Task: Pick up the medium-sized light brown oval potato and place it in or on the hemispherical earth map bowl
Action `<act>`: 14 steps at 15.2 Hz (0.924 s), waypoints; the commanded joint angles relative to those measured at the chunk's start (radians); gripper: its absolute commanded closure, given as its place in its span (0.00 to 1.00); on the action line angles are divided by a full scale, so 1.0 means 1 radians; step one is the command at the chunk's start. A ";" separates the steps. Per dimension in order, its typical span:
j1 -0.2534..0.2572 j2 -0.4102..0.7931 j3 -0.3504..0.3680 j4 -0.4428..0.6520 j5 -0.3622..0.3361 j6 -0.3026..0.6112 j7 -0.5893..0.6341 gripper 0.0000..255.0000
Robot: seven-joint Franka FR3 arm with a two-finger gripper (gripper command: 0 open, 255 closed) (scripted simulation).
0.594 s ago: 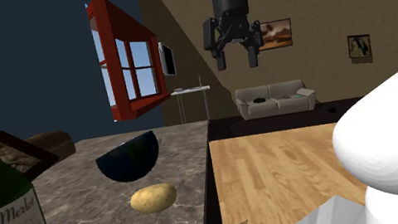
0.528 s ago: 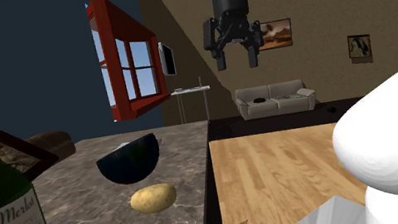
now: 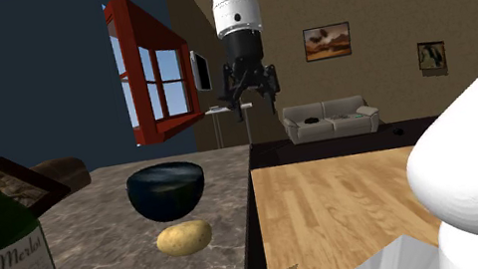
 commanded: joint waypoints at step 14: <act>0.145 0.435 0.166 0.046 -0.017 0.370 -0.155 0.00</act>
